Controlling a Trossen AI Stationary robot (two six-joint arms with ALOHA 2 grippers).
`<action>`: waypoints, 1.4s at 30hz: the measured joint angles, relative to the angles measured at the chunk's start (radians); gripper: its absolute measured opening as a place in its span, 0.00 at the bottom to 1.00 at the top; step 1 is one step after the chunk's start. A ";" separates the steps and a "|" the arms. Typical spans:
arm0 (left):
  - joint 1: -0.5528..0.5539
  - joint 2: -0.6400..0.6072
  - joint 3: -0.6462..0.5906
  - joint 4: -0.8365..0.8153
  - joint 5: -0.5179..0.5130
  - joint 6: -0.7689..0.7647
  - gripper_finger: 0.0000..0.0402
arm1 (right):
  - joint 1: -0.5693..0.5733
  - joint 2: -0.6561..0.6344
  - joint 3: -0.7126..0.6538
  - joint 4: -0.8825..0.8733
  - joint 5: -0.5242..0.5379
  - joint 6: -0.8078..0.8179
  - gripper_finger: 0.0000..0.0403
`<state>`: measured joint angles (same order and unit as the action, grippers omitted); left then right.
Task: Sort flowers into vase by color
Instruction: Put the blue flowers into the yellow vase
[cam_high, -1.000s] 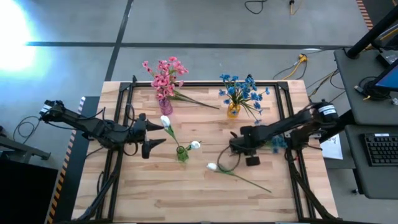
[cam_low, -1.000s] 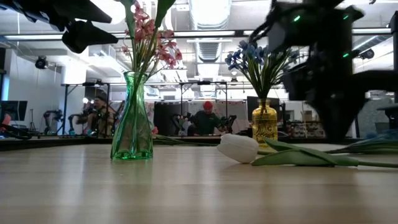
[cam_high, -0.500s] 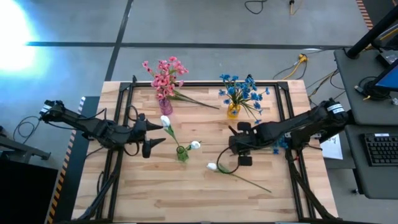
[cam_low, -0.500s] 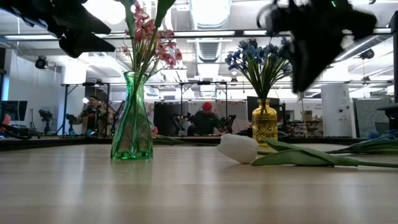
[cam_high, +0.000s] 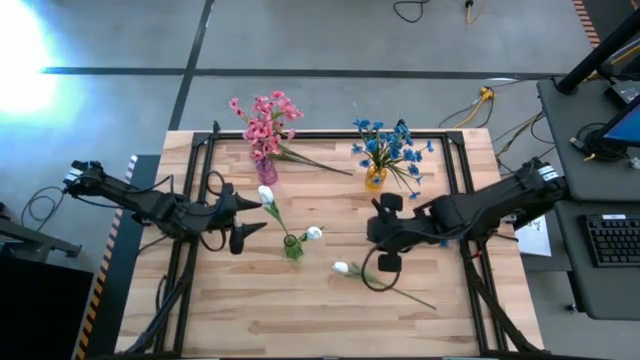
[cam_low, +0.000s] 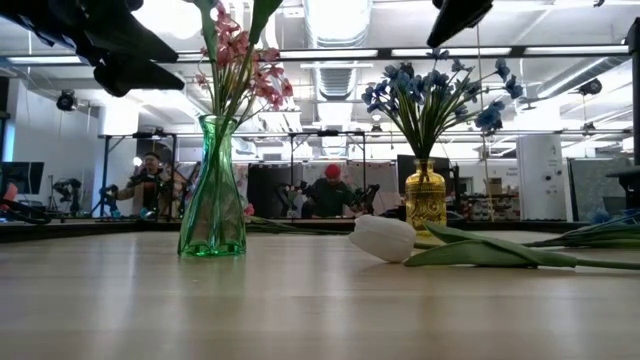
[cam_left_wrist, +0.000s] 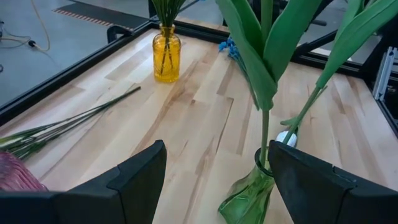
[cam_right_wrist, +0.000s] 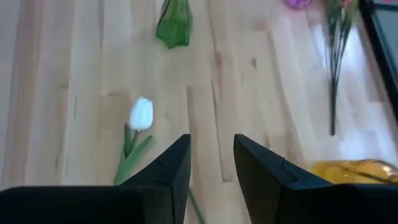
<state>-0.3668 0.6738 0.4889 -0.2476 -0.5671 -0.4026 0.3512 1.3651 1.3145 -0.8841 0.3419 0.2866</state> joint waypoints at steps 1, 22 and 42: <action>0.000 0.001 0.000 0.001 0.000 -0.001 0.67 | 0.006 0.000 -0.011 -0.002 -0.002 0.028 0.27; 0.000 0.040 0.000 0.000 -0.002 -0.009 0.67 | -0.010 0.099 -0.369 0.106 -0.053 0.710 0.06; 0.000 0.056 0.000 0.000 -0.003 -0.018 0.67 | -0.012 0.274 -0.403 0.298 -0.133 0.701 0.02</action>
<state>-0.3668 0.7300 0.4892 -0.2476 -0.5697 -0.4210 0.3397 1.6386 0.9119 -0.5862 0.2087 0.9871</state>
